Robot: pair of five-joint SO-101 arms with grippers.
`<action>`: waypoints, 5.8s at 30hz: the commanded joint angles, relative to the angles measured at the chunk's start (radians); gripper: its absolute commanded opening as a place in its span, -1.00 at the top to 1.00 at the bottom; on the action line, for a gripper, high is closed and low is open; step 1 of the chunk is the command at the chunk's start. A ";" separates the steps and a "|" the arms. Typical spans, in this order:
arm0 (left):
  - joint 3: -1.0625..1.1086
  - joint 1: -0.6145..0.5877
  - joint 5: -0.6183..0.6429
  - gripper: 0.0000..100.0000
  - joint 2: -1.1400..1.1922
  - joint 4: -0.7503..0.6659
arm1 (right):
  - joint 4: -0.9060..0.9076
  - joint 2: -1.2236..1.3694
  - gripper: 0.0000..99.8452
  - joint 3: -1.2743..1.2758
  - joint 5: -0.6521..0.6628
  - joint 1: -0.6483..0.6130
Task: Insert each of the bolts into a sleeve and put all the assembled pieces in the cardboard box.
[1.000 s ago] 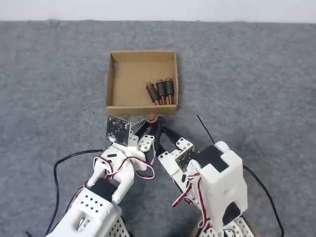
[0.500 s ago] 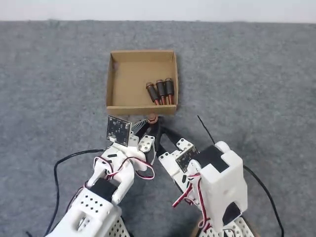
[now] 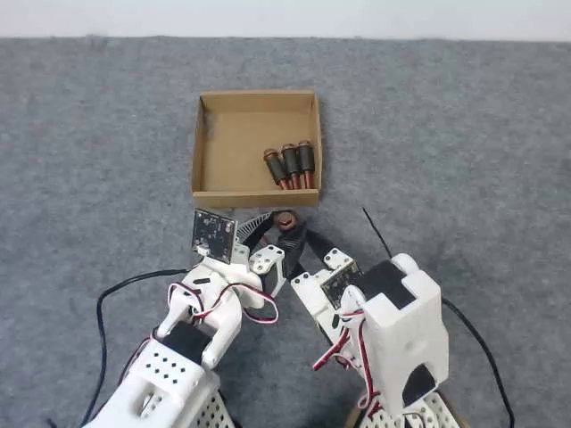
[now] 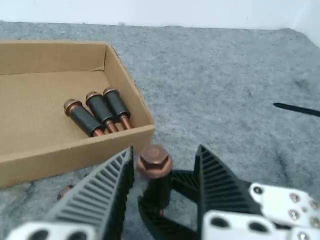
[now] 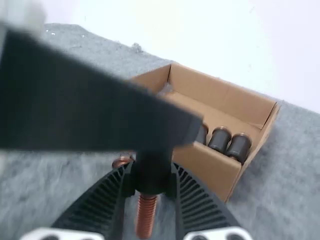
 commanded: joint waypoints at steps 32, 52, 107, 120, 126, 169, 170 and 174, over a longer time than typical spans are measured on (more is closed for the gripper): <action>-0.460 -0.252 -0.008 0.62 -0.031 0.559 | -0.010 -0.064 0.99 -0.006 0.009 0.035; -0.423 -0.480 -0.117 0.62 -0.583 0.832 | -0.010 -0.064 0.99 -0.014 0.009 0.035; -0.016 -0.718 -0.115 0.98 -0.566 0.887 | 0.367 -0.194 0.99 -0.508 0.012 0.030; -0.016 -0.718 -0.115 0.98 -0.566 0.887 | 1.429 -0.513 0.98 -0.918 0.008 0.035; -0.016 -0.718 -0.115 0.98 -0.566 0.887 | 1.810 -0.435 0.99 -1.243 0.006 0.035; -0.016 -0.720 -0.115 0.98 -0.566 0.887 | 2.841 0.447 0.98 -2.444 0.003 0.091; -0.016 -0.720 -0.115 0.98 -0.566 0.887 | 2.839 0.455 0.98 -2.444 -0.005 0.088; -0.016 -0.720 -0.115 0.98 -0.566 0.887 | 2.781 0.483 0.98 -2.446 -0.098 0.094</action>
